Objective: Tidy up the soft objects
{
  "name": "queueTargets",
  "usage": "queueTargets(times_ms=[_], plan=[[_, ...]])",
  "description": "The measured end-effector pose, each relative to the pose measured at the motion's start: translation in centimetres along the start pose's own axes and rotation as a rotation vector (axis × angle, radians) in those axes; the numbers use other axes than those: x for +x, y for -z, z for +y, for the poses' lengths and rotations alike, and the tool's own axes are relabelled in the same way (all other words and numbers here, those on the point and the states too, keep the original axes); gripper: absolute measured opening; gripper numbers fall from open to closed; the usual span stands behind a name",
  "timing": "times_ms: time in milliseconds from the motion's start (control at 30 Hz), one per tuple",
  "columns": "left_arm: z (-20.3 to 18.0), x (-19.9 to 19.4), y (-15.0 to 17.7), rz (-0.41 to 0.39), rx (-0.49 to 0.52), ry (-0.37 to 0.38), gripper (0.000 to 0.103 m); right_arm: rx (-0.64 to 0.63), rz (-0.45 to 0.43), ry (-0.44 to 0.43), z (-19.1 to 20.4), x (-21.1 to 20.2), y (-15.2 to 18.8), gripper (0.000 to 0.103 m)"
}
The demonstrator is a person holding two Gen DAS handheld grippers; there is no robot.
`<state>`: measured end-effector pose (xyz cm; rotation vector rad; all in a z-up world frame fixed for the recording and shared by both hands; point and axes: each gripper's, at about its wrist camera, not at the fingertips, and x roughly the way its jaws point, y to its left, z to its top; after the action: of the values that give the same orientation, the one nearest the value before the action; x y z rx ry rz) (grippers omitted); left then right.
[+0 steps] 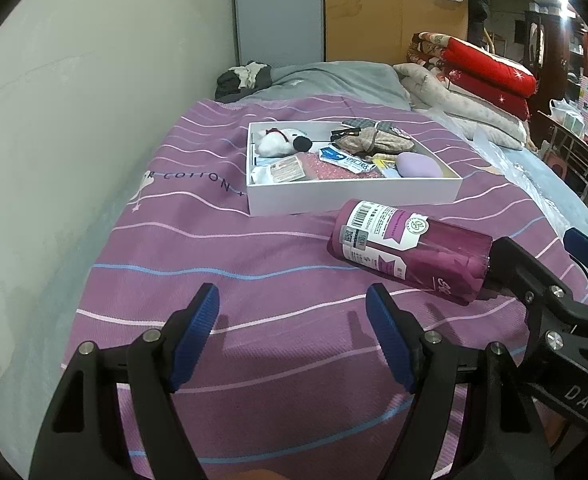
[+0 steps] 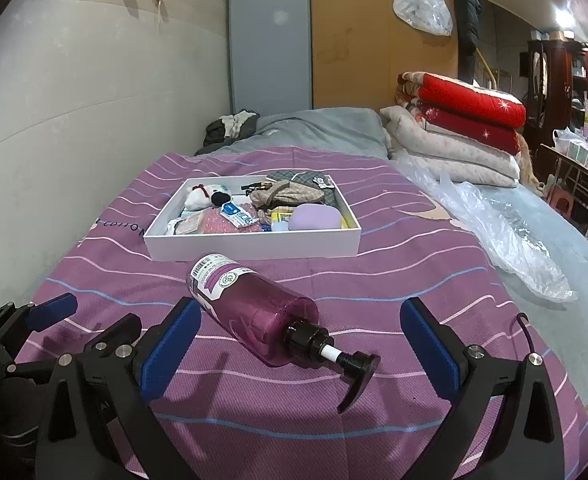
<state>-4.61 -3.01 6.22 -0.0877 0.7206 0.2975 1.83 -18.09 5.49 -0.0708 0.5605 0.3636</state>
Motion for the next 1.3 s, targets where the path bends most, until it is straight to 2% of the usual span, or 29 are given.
queueTargets(times_ms=[500, 1300], plan=[[0.11, 0.51, 0.06, 0.024, -0.002, -0.028, 0.076, 0.006, 0.01, -0.003, -0.02, 0.24, -0.01, 0.101], [0.16, 0.72, 0.18, 0.044, -0.007, -0.025, 0.076, 0.021, 0.045, -0.003, -0.29, 0.95, 0.13, 0.101]])
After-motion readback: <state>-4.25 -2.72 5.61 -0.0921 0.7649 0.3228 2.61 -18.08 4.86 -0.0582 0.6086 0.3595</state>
